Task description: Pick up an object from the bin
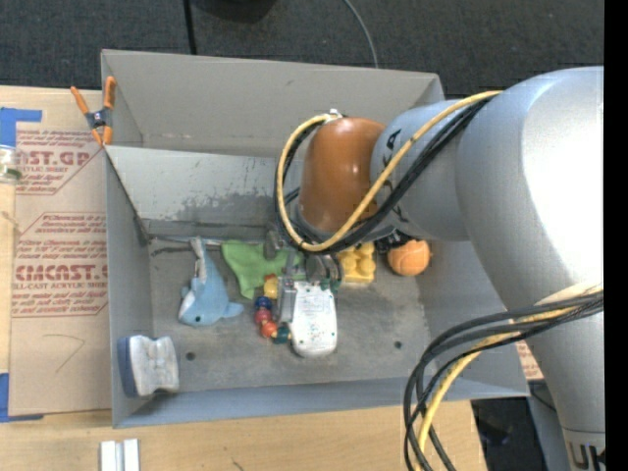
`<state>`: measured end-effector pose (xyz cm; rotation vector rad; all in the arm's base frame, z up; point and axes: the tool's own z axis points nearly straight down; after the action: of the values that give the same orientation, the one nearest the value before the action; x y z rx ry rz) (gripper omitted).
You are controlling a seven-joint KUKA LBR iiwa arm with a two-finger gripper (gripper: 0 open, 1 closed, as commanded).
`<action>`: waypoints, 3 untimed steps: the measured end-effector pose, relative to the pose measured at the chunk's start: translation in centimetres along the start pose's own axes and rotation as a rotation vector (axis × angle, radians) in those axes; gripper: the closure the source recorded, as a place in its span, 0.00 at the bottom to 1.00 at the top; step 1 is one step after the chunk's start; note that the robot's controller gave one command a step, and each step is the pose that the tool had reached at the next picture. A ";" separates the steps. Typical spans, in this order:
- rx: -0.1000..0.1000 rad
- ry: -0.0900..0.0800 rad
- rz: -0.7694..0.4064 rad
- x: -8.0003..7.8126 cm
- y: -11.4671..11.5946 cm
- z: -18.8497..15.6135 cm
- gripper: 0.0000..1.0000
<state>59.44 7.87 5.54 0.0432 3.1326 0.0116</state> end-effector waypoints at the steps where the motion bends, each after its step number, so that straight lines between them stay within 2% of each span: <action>1: 0.005 -0.001 -0.142 0.2 0.5 -1.3 0.00; 2: -0.002 -0.001 -0.010 1.9 3.4 -1.6 1.00; 3: -0.002 -0.002 -0.010 1.9 3.4 -1.6 1.00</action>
Offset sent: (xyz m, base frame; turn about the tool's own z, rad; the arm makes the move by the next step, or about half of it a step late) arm -0.0195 0.0333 0.0146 -0.0090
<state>57.59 11.34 7.19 0.0281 3.1312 0.0147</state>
